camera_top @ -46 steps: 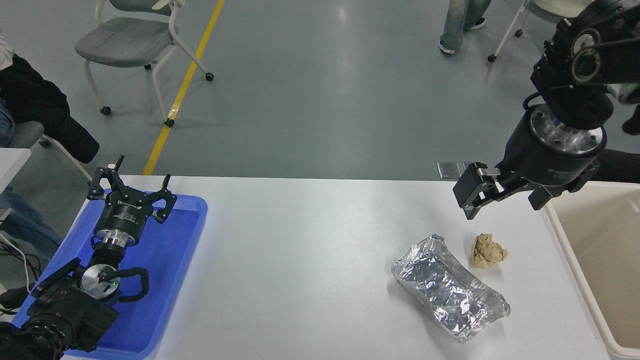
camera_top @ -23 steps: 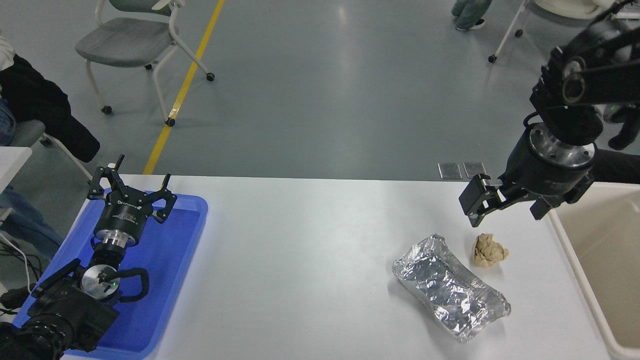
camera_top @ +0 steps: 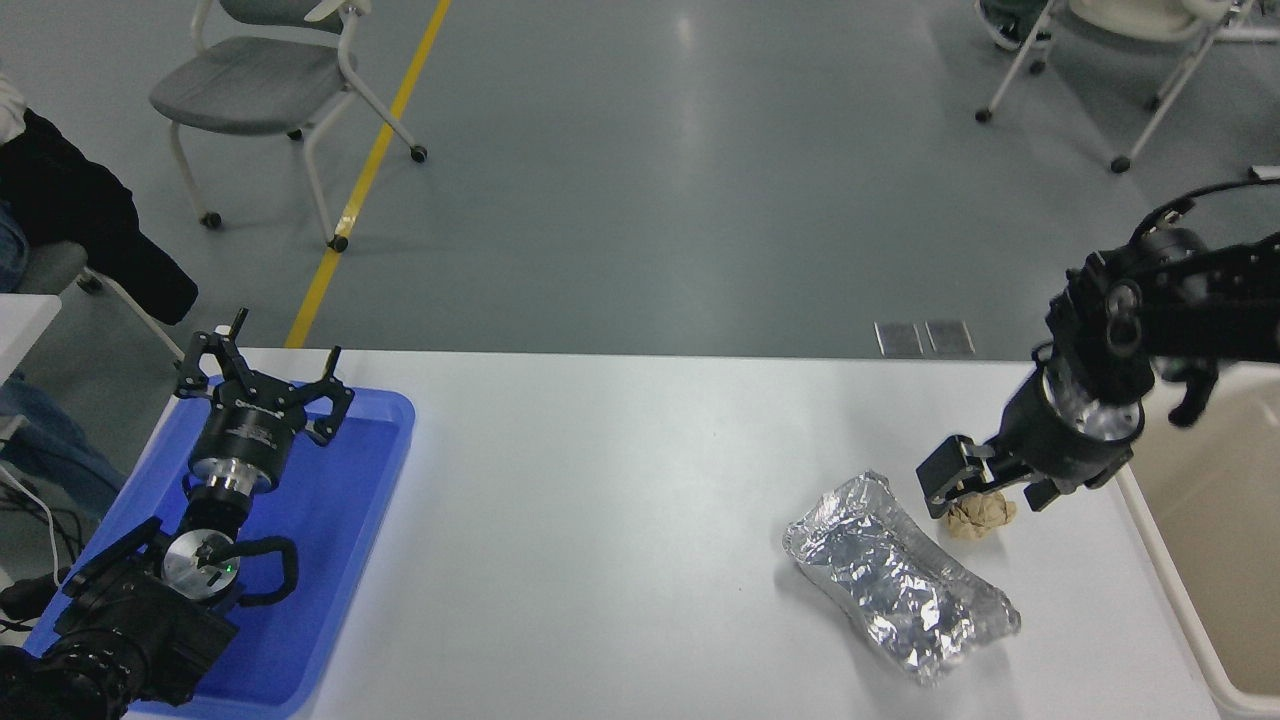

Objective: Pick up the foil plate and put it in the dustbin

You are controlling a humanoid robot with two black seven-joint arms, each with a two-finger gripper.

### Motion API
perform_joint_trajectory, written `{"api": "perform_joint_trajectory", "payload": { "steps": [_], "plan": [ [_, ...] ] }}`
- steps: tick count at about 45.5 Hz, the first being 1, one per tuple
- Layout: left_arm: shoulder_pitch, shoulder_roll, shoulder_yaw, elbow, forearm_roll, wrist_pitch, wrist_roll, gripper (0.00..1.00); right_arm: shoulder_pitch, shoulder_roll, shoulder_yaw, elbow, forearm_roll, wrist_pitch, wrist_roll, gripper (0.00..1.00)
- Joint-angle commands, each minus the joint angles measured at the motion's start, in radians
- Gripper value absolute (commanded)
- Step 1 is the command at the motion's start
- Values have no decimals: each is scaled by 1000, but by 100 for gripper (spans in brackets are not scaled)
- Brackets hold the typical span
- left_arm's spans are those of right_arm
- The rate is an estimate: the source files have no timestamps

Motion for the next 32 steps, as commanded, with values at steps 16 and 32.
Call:
{"api": "perform_joint_trajectory", "payload": {
  "steps": [16, 32],
  "plan": [
    [-2, -2, 0, 0, 0, 0, 0, 100, -503, 71, 314, -362, -230, -171, 7, 100],
    [-2, -2, 0, 0, 0, 0, 0, 100, -529, 117, 314, -367, -231, -252, 7, 100]
  ]
}}
